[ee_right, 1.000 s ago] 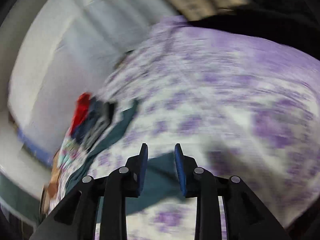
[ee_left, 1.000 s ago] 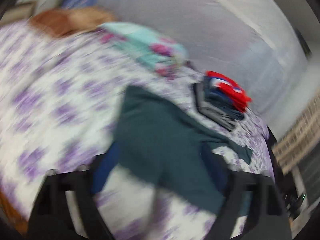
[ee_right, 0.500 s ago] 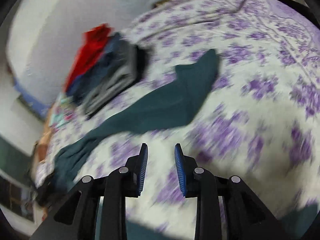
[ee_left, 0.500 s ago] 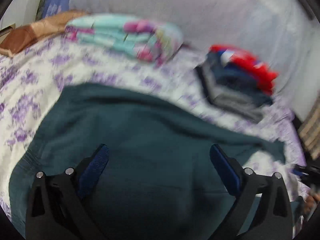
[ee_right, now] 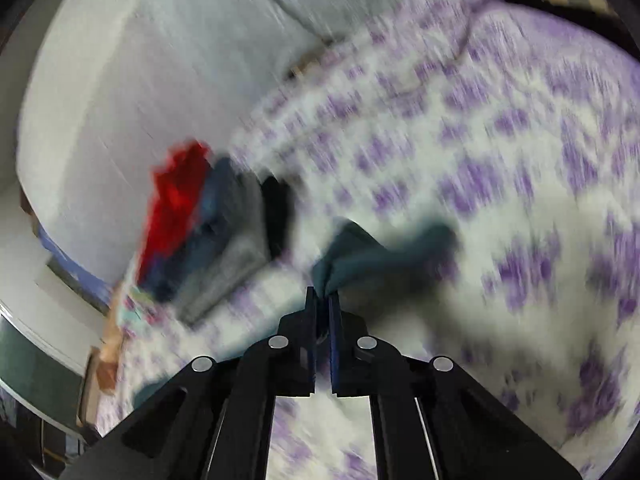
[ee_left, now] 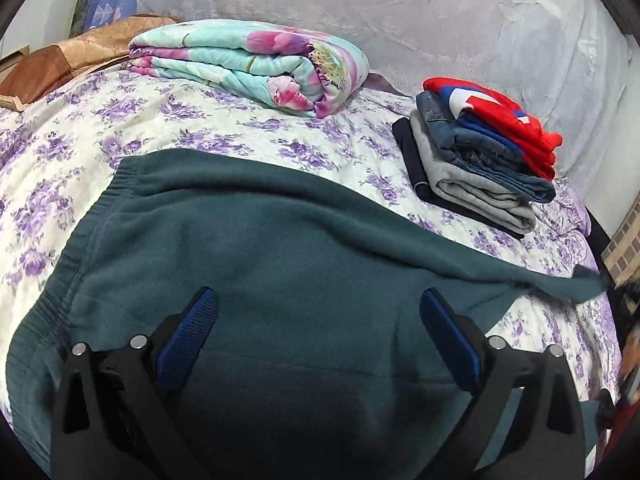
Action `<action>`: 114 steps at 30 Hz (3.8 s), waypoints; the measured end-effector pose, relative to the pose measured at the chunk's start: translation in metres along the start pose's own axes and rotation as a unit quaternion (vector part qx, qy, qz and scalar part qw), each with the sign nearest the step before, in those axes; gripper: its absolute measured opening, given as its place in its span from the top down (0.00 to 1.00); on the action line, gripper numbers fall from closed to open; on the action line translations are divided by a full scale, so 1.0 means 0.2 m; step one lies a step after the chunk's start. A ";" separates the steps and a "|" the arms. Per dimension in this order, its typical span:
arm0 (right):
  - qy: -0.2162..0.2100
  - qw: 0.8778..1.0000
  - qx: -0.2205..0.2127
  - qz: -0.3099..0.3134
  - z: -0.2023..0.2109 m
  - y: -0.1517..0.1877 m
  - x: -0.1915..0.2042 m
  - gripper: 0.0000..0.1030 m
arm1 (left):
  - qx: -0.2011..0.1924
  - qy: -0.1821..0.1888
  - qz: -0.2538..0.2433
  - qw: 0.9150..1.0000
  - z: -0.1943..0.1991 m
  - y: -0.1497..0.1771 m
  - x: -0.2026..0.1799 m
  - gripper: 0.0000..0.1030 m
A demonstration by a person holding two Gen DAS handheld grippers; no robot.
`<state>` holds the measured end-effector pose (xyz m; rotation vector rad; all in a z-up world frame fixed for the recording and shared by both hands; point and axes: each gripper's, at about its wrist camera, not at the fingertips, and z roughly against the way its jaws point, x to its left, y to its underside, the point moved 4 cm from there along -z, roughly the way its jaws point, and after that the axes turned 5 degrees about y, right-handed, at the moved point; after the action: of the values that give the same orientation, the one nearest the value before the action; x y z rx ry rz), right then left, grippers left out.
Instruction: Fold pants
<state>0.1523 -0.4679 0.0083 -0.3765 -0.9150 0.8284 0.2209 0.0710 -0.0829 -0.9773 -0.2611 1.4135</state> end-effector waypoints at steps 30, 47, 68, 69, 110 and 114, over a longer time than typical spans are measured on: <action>-0.018 0.987 0.102 -0.119 -0.89 -0.16 -0.15 0.73 | -0.005 0.002 0.013 1.000 -0.01 0.00 0.00 0.04; 0.112 0.991 0.076 0.019 0.13 0.19 -0.61 0.60 | -0.017 0.027 0.040 0.999 0.03 -0.01 0.01 0.04; -0.028 0.993 0.111 -0.015 -0.16 0.28 -0.39 0.60 | 0.035 0.023 0.019 0.999 0.41 0.10 0.21 0.07; -0.027 0.994 0.110 -0.005 -0.17 0.28 -0.39 0.60 | 0.015 -0.006 0.016 1.000 0.48 0.09 0.23 0.06; -0.082 0.971 0.087 0.205 -0.16 0.30 0.24 0.03 | 0.036 0.050 0.159 0.985 -0.07 -0.26 0.54 0.04; -0.078 0.943 0.125 0.299 -0.34 0.39 0.51 0.03 | 0.027 0.062 0.171 0.983 -0.07 -0.27 0.54 0.04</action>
<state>0.2065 -0.3377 -0.0227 -0.3723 -0.8340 1.5360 0.2897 0.1709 -0.0960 -1.0956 0.0416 1.6532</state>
